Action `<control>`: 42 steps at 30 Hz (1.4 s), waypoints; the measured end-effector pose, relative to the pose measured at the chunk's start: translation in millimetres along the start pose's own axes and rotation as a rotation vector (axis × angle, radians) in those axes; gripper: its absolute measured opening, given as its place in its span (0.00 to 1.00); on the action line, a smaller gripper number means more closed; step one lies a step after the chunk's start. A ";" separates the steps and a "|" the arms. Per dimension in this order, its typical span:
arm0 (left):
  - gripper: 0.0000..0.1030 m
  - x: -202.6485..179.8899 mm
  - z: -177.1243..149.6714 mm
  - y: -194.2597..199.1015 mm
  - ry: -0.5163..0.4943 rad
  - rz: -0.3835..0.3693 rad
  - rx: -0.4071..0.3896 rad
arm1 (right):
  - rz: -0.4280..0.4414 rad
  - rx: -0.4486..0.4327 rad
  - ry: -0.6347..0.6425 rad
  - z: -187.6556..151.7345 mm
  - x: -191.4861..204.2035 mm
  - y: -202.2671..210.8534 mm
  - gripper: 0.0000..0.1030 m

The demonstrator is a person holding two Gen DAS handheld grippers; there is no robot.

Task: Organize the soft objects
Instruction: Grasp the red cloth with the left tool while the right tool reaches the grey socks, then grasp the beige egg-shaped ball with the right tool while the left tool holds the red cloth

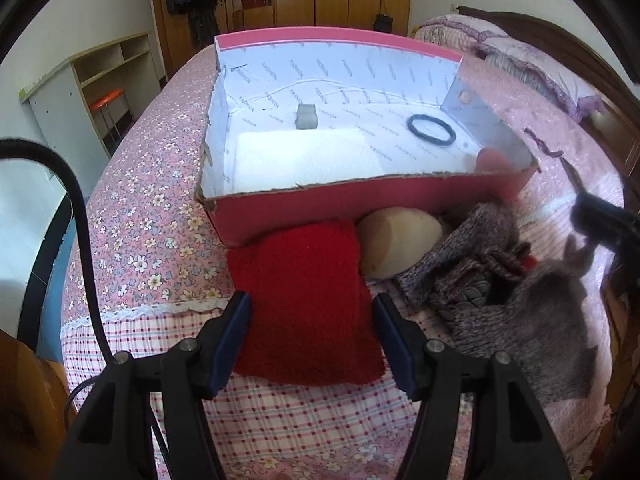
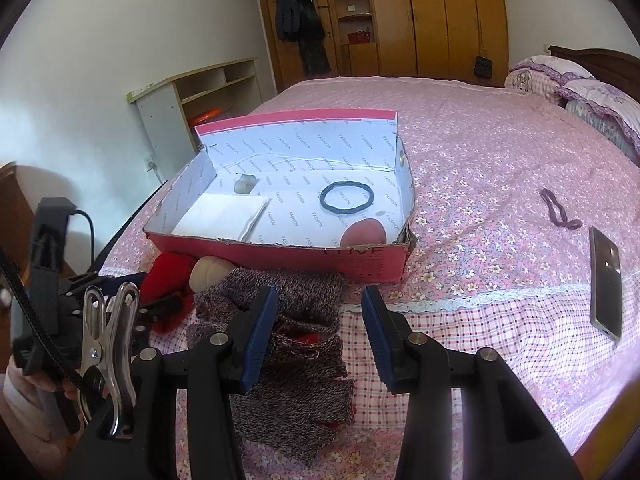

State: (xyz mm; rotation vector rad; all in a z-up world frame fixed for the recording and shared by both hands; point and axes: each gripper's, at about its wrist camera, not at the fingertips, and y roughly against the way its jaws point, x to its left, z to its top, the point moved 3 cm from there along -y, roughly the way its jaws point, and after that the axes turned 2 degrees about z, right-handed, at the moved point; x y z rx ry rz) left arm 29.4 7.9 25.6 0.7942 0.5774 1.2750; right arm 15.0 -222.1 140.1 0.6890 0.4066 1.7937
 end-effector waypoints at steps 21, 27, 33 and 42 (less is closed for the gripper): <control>0.40 20.9 -7.9 10.5 0.091 -0.058 -0.049 | -0.015 0.000 0.046 4.2 16.2 8.3 0.44; 0.40 39.1 -13.3 37.4 0.153 -0.085 -0.093 | -0.009 -0.014 0.074 9.2 28.8 14.0 0.44; 0.40 57.5 -23.3 46.2 0.197 -0.048 -0.087 | 0.030 0.003 0.111 12.3 53.8 9.9 0.44; 0.40 70.5 -38.6 38.7 0.223 -0.031 -0.070 | 0.149 0.130 0.116 9.2 100.6 -27.9 0.44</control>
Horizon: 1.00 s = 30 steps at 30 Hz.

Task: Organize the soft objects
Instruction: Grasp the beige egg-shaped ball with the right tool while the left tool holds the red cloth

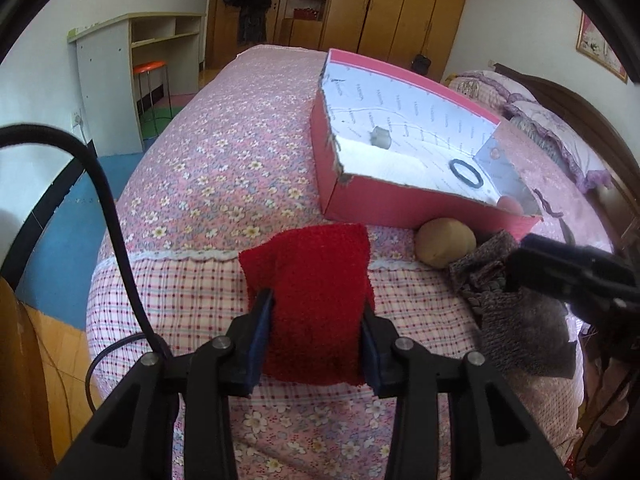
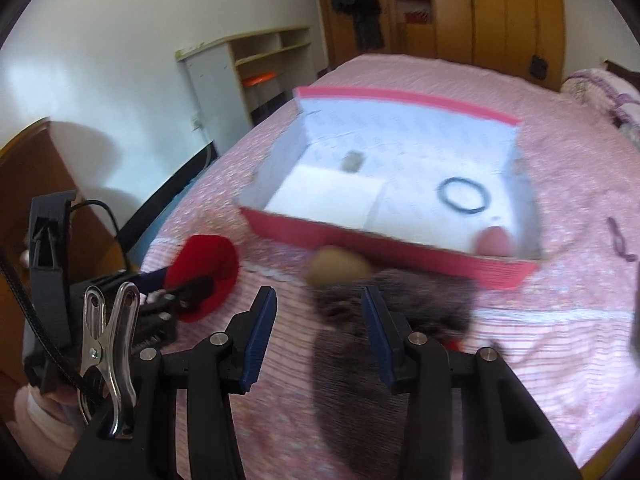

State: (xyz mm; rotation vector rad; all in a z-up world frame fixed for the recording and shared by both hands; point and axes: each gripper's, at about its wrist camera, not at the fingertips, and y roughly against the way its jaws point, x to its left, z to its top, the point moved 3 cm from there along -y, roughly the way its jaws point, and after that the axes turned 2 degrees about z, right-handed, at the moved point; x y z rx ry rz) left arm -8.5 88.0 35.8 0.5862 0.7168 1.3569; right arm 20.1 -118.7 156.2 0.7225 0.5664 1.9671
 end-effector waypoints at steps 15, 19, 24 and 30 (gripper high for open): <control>0.41 5.8 -9.8 -9.0 0.002 -0.035 -0.009 | -0.172 0.092 -0.093 5.1 -9.8 -66.3 0.44; 0.41 5.0 -10.3 -10.5 0.011 -0.040 -0.010 | -0.199 0.091 -0.112 3.9 -18.3 -72.8 0.46; 0.41 5.3 -9.9 -10.3 0.014 -0.044 -0.011 | -0.175 0.066 -0.138 5.0 -24.1 -77.0 0.49; 0.41 5.9 -9.7 -10.0 0.012 -0.038 -0.013 | -0.154 0.037 -0.145 3.5 -26.3 -74.7 0.42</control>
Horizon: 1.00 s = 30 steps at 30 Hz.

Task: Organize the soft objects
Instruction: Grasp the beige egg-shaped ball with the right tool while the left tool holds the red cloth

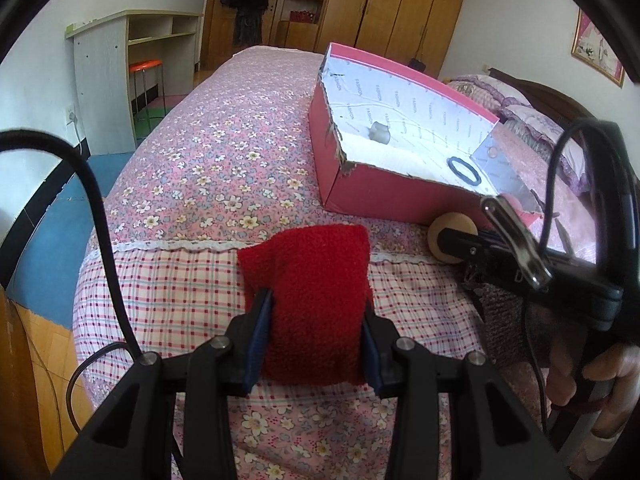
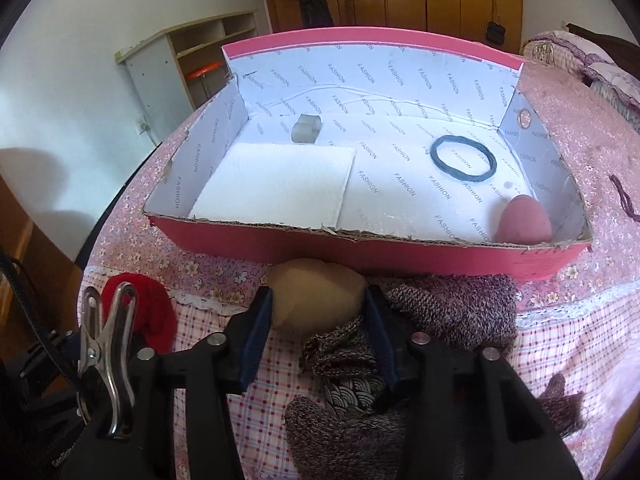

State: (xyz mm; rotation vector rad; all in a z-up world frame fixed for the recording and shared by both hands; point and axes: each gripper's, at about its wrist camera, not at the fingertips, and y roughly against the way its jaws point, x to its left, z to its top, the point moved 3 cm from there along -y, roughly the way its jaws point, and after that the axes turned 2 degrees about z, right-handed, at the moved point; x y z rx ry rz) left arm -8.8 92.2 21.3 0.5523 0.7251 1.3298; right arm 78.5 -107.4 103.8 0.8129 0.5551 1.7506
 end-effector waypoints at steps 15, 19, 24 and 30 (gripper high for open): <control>0.40 -4.4 2.4 11.9 0.011 0.008 0.002 | 0.148 -0.043 -0.027 -10.5 2.2 36.0 0.36; 0.40 -7.7 3.8 19.5 0.001 0.010 -0.009 | 0.221 -0.061 -0.040 -12.6 3.2 48.9 0.36; 0.40 -15.9 7.4 27.4 -0.015 0.010 -0.023 | 0.278 -0.129 -0.015 -11.3 8.0 69.6 0.36; 0.40 -24.4 12.6 35.4 -0.026 -0.006 -0.037 | 0.256 -0.206 0.030 -8.7 7.3 95.9 0.36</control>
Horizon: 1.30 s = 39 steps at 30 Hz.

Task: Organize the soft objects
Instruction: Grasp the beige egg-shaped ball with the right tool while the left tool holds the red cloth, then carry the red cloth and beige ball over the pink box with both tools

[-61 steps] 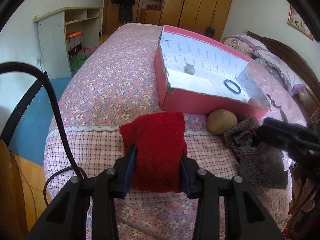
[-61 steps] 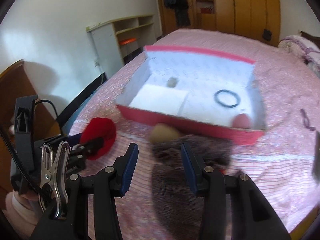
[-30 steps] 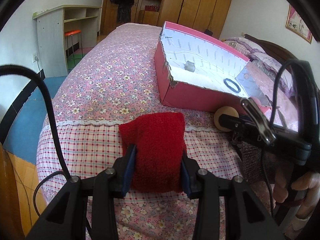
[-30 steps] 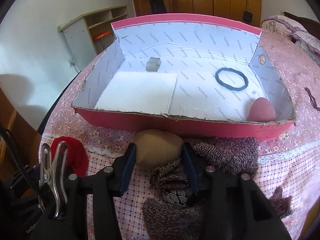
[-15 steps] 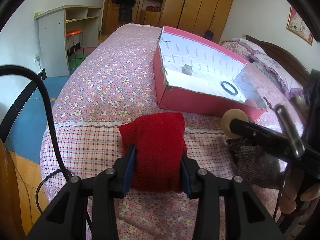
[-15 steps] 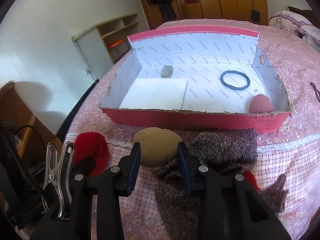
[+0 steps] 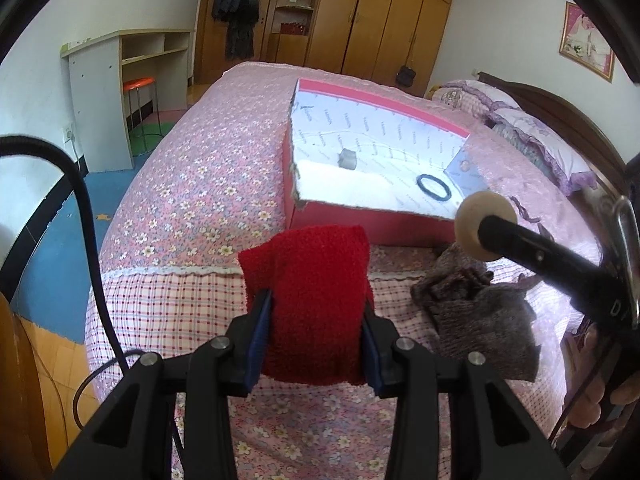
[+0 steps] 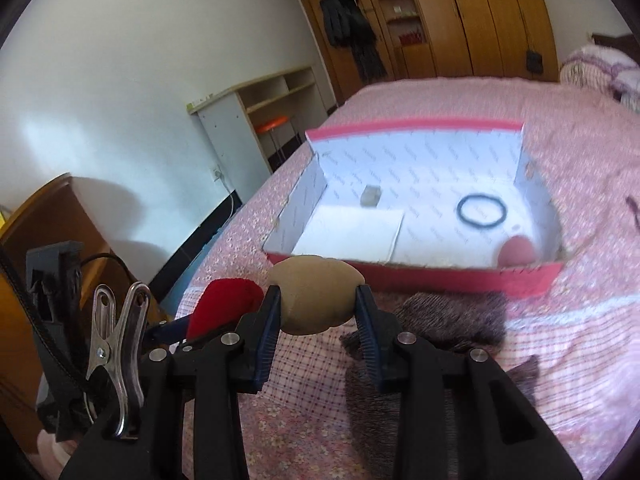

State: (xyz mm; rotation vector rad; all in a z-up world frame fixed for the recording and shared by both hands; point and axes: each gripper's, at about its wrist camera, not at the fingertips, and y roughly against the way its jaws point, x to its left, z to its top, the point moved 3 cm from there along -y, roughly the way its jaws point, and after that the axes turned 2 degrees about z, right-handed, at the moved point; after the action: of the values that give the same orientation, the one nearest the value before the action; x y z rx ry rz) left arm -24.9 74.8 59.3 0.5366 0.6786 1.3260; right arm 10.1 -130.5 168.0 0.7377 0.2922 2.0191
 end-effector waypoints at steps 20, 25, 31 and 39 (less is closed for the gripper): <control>0.40 -31.3 44.1 9.4 -0.064 -0.018 -0.063 | -0.052 -0.060 -0.058 7.7 -38.8 37.8 0.36; 0.40 -37.4 59.0 0.6 -0.069 -0.025 -0.067 | -0.066 -0.070 -0.072 11.3 -51.3 40.8 0.36; 0.40 -50.4 75.6 -15.1 -0.094 -0.035 -0.072 | -0.089 -0.071 -0.082 13.8 -65.6 39.1 0.36; 0.40 -61.5 90.8 -49.2 -0.110 -0.036 -0.046 | -0.144 -0.056 -0.072 22.6 -86.0 31.4 0.36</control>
State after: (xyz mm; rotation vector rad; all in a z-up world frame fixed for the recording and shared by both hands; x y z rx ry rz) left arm 67.7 7.9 96.7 0.5537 0.5633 1.2656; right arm 34.9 -221.6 167.9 0.7319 0.2385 1.8531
